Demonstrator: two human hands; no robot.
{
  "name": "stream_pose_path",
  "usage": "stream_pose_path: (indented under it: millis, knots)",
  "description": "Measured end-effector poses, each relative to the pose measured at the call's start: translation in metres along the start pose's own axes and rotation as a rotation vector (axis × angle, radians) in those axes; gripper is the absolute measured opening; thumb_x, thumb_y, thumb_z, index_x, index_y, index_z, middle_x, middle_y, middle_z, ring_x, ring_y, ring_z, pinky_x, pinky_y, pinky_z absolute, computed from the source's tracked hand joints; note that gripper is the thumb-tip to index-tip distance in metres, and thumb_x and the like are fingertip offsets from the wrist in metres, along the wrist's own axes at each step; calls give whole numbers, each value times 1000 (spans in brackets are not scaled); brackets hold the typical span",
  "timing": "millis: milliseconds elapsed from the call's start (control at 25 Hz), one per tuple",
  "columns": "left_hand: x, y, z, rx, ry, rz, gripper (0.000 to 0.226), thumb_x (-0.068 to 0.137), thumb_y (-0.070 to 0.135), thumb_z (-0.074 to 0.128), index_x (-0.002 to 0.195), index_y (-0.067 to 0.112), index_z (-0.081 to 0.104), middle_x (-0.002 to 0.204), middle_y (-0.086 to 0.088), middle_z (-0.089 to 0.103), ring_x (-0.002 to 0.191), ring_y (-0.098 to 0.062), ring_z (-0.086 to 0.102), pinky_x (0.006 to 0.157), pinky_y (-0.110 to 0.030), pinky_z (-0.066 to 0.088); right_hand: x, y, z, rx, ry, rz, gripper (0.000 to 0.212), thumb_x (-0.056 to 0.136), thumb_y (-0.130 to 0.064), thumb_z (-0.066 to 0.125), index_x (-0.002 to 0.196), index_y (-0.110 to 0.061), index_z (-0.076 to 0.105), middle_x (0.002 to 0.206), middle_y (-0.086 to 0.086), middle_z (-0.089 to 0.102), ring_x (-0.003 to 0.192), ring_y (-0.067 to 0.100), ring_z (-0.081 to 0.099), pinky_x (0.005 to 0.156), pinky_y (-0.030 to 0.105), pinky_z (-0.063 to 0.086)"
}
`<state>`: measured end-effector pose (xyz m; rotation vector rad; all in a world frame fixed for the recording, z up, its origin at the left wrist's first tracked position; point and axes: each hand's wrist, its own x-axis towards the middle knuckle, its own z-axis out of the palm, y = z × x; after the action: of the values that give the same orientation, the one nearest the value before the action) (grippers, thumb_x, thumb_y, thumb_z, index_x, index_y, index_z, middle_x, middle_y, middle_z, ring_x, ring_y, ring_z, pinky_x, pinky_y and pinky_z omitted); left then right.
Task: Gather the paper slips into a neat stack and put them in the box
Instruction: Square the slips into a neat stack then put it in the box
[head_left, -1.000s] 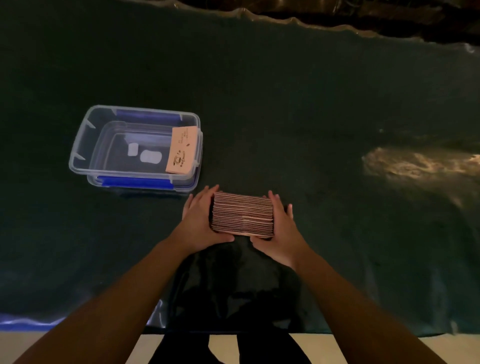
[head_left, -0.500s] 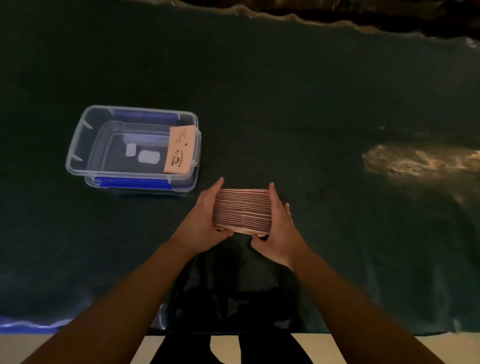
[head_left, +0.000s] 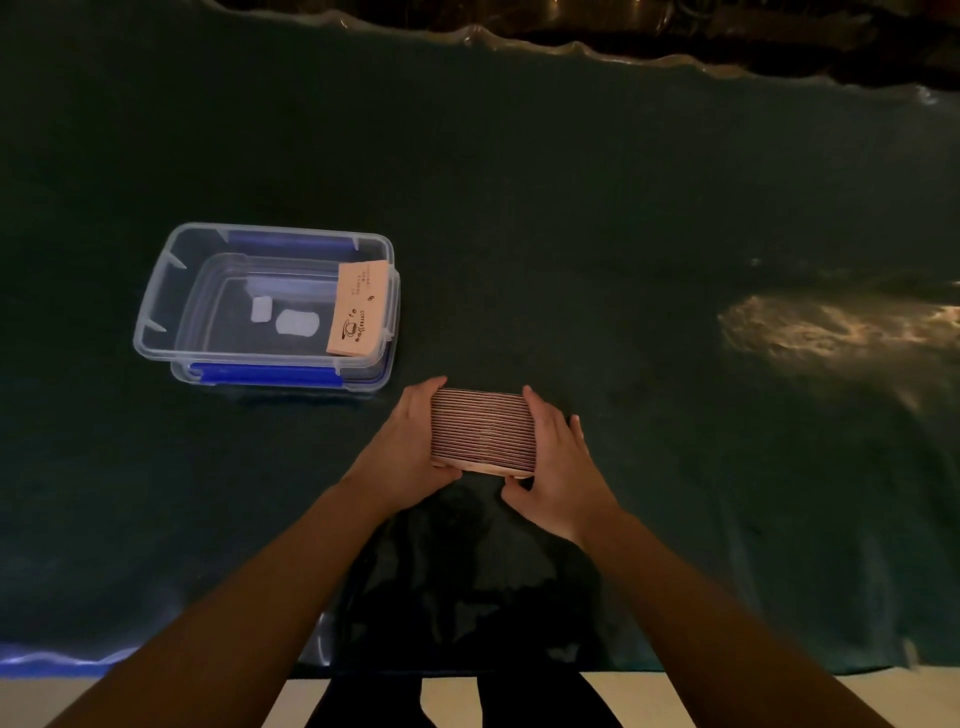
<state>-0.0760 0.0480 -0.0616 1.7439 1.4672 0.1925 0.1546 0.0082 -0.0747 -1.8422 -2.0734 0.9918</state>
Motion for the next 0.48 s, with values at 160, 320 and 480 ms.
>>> stream_pose_path:
  millis: [160, 320, 480]
  knots:
    - [-3, 1, 3, -183, 25, -26, 120, 71, 15, 94, 162, 27, 16, 158, -6, 38, 142, -18, 45, 116, -47, 46, -1, -3, 3, 54, -6, 32, 134, 80, -34, 77, 163, -36, -28, 167, -1, 35, 157, 16, 27, 131, 51, -11]
    - [-6, 4, 9, -255, 0, -57, 135, 75, 12, 92, 167, 31, -4, 167, -2, 29, 142, -6, 35, 113, -28, 35, -2, -5, 1, 124, -21, 21, 128, 88, -25, 72, 161, -33, -33, 174, -2, 30, 162, 15, 22, 131, 52, -15]
    - [-14, 2, 15, -217, 8, -36, 141, 77, 22, 91, 166, 25, -17, 175, 1, 13, 160, -18, 16, 130, -42, 12, -9, -7, 5, 145, -29, 15, 120, 92, -24, 67, 163, -30, -30, 178, 2, 19, 164, 16, 6, 131, 50, -14]
